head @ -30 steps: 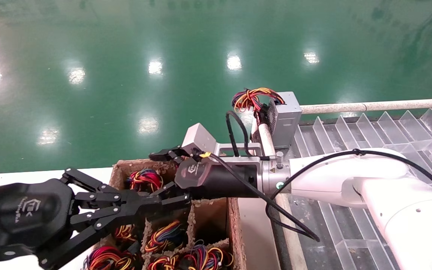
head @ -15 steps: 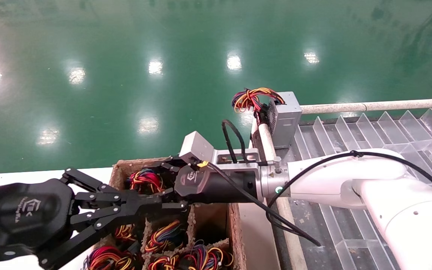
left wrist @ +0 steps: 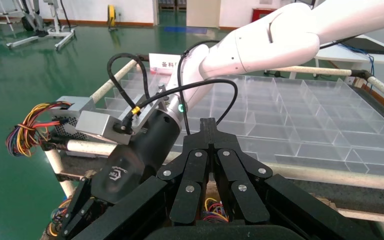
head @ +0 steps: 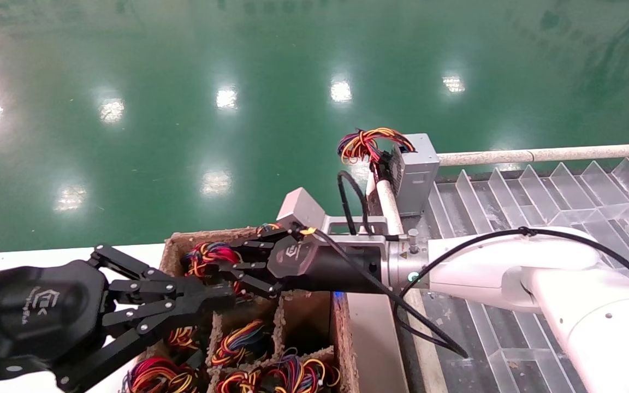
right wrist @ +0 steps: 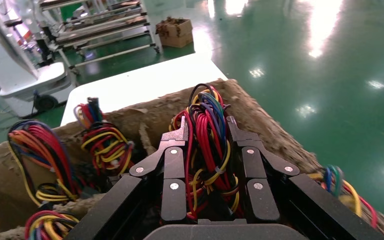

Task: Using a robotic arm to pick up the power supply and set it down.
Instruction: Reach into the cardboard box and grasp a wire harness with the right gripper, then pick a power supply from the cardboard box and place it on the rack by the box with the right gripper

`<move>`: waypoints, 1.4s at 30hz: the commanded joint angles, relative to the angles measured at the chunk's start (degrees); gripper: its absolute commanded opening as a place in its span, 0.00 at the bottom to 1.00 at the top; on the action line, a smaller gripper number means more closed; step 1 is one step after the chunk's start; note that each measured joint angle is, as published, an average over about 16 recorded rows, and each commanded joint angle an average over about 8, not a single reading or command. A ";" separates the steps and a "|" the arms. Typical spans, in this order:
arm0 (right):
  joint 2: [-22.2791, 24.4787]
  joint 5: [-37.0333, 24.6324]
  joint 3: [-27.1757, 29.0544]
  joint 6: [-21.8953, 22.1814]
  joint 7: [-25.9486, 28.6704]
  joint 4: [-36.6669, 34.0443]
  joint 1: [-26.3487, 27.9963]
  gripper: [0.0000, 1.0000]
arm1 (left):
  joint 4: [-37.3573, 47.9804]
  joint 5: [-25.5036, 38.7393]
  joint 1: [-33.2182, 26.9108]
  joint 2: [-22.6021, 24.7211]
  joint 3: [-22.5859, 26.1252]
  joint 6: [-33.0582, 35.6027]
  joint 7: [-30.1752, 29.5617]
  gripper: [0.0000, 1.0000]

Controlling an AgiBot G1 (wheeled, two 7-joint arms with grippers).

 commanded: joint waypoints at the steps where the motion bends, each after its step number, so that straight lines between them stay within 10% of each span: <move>1: 0.08 0.39 -0.03 0.25 0.04 -0.62 0.03 0.00 | 0.00 0.00 0.00 0.00 0.00 0.00 0.00 0.00; 18: 1.36 6.16 1.88 -10.69 2.15 -2.10 2.07 0.00 | 0.00 0.00 0.00 0.00 0.00 0.00 0.00 0.00; 42: 3.73 15.43 7.21 -10.83 2.32 -2.22 11.44 0.00 | 0.00 -0.01 0.00 0.00 0.01 0.00 0.00 0.00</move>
